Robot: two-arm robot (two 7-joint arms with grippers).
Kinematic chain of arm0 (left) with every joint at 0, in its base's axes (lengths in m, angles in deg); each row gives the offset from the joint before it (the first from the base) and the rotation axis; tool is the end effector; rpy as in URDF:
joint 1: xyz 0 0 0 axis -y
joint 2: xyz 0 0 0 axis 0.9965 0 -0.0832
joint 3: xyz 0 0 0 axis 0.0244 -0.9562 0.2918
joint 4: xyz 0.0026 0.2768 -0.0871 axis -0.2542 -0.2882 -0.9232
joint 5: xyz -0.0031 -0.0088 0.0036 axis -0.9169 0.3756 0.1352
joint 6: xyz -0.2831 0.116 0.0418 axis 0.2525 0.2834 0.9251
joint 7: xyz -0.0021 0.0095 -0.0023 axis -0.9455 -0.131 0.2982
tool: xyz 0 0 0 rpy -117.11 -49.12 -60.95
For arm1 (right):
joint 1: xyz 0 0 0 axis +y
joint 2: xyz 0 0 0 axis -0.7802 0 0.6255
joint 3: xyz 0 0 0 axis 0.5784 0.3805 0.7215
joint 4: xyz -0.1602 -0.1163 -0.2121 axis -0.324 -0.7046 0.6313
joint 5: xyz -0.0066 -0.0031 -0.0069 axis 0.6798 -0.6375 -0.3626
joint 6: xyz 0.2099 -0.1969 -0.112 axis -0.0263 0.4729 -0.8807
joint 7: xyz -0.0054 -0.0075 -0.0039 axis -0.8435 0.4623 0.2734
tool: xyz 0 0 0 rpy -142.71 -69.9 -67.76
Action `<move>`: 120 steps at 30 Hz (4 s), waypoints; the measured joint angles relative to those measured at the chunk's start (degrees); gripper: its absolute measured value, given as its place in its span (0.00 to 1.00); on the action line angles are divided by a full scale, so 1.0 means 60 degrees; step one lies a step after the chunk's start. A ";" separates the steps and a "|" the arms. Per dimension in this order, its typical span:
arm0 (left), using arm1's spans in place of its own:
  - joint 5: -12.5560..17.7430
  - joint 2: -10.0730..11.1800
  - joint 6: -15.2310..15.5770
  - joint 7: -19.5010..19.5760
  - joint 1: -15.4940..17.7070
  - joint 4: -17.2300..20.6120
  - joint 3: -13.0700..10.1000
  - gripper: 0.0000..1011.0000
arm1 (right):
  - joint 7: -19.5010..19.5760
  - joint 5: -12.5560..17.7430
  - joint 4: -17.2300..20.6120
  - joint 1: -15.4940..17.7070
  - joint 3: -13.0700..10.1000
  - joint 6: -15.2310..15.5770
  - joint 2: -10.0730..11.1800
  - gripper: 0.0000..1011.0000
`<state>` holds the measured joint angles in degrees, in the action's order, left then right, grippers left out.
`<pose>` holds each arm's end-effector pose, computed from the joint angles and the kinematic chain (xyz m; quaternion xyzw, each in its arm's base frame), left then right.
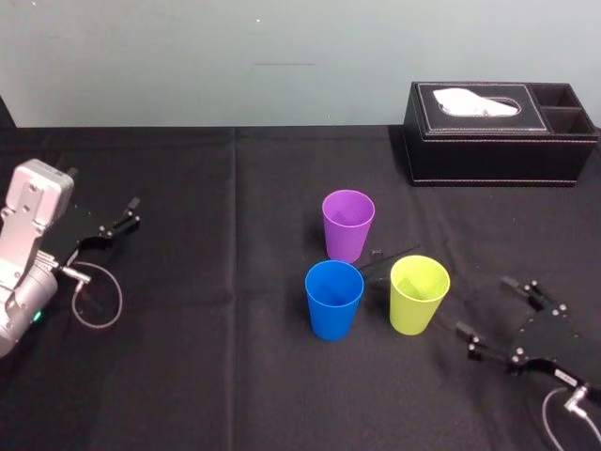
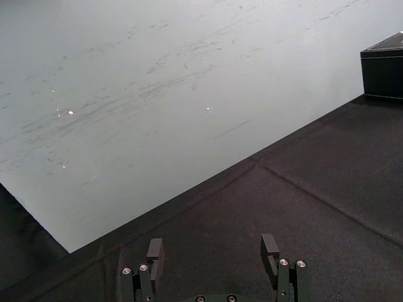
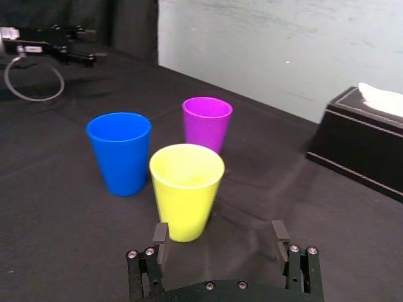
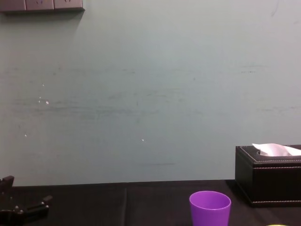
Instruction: Stack the three plastic cups sequentially using one hand.
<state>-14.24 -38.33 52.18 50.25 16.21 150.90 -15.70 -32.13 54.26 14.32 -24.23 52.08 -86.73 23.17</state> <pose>0.3581 0.0828 -0.3023 0.1414 -0.1325 0.5798 0.7914 0.2537 -0.1354 -0.2978 -0.1237 -0.0492 -0.4264 0.8947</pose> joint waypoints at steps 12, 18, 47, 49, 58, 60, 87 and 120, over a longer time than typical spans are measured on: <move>0.0000 0.0000 0.0000 0.0000 0.0000 0.0000 0.0000 1.00 | -0.0569 -0.0206 -0.0230 -0.0417 0.0279 0.0320 -0.0450 0.99; 0.0000 0.0000 0.0000 0.0000 -0.0001 0.0000 0.0000 1.00 | -0.0917 -0.0131 -0.0362 -0.0672 0.0328 0.0524 -0.0659 0.99; 0.0000 0.0000 0.0000 0.0000 0.0000 0.0000 0.0000 1.00 | -0.1621 -0.0138 -0.1292 -0.2089 0.0731 0.1362 -0.1685 0.99; 0.0001 0.0000 0.0000 0.0000 0.0000 0.0000 0.0000 1.00 | -0.1563 -0.0192 -0.1346 -0.2197 0.0784 0.1411 -0.1778 0.99; 0.0000 0.0001 0.0000 0.0000 0.0000 0.0000 0.0000 1.00 | -0.1449 -0.0272 -0.1433 -0.2390 0.0890 0.1535 -0.1933 0.99; 0.0001 0.0001 0.0000 0.0000 0.0000 0.0000 0.0000 1.00 | -0.1449 -0.0272 -0.1431 -0.2380 0.0886 0.1532 -0.1926 0.99; 0.0000 0.0000 0.0000 0.0000 -0.0001 0.0000 0.0000 1.00 | -0.1456 -0.0244 -0.1390 -0.2334 0.0844 0.1486 -0.1887 0.73; 0.0001 0.0000 0.0000 0.0000 0.0000 0.0000 0.0000 1.00 | -0.1351 0.0117 -0.0224 -0.1933 0.0522 0.1980 -0.1532 0.73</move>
<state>-14.24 -38.33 52.19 50.24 16.21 150.90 -15.70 -40.24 54.96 12.97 -35.83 55.21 -74.85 13.97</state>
